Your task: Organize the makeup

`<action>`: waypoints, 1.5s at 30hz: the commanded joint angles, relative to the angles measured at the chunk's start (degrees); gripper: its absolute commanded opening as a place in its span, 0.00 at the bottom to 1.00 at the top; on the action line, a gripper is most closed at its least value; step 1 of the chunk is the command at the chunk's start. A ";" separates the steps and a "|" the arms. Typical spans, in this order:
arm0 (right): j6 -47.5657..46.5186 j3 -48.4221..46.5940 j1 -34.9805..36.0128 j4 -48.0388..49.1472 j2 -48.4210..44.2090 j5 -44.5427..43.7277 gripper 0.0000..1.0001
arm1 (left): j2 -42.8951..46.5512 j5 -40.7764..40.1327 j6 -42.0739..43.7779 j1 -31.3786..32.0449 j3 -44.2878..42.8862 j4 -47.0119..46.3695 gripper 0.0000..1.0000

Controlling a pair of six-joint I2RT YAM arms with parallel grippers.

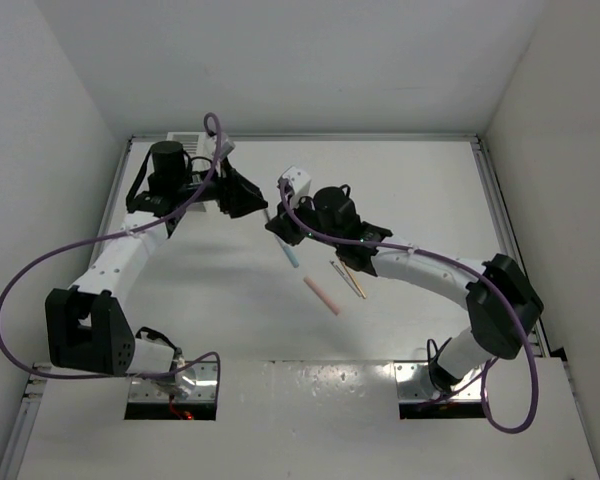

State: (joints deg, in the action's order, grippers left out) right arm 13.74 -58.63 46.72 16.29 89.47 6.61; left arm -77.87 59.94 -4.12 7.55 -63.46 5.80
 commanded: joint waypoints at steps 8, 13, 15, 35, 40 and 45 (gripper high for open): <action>0.06 -1.40 0.30 3.04 -0.18 -0.46 0.00 | -0.88 -1.75 -3.26 0.97 0.97 -3.87 0.19; 0.41 -1.84 0.48 1.81 0.44 -0.19 0.11 | -1.41 -3.07 -3.79 1.50 0.97 -3.87 0.00; 0.41 -1.40 0.30 1.64 0.53 -0.55 0.52 | -1.41 -4.74 -3.79 1.50 0.97 -3.87 0.00; -10.57 13.36 -5.49 -12.86 -15.90 -12.85 1.00 | -20.56 -41.56 10.81 -11.32 -14.93 -28.55 0.00; -11.63 16.09 -6.81 -16.12 -18.10 -12.94 1.00 | -29.26 -44.12 8.43 -13.52 -21.43 -31.38 0.00; -12.68 17.32 -7.43 -19.72 -20.03 -14.26 1.00 | -35.76 -46.31 10.10 -14.05 -24.52 -31.38 0.00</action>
State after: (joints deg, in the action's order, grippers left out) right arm 2.66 -41.36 39.81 -2.20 71.81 -6.00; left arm -112.33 15.81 4.49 -5.82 -85.76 -21.54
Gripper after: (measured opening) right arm 0.995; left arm 0.229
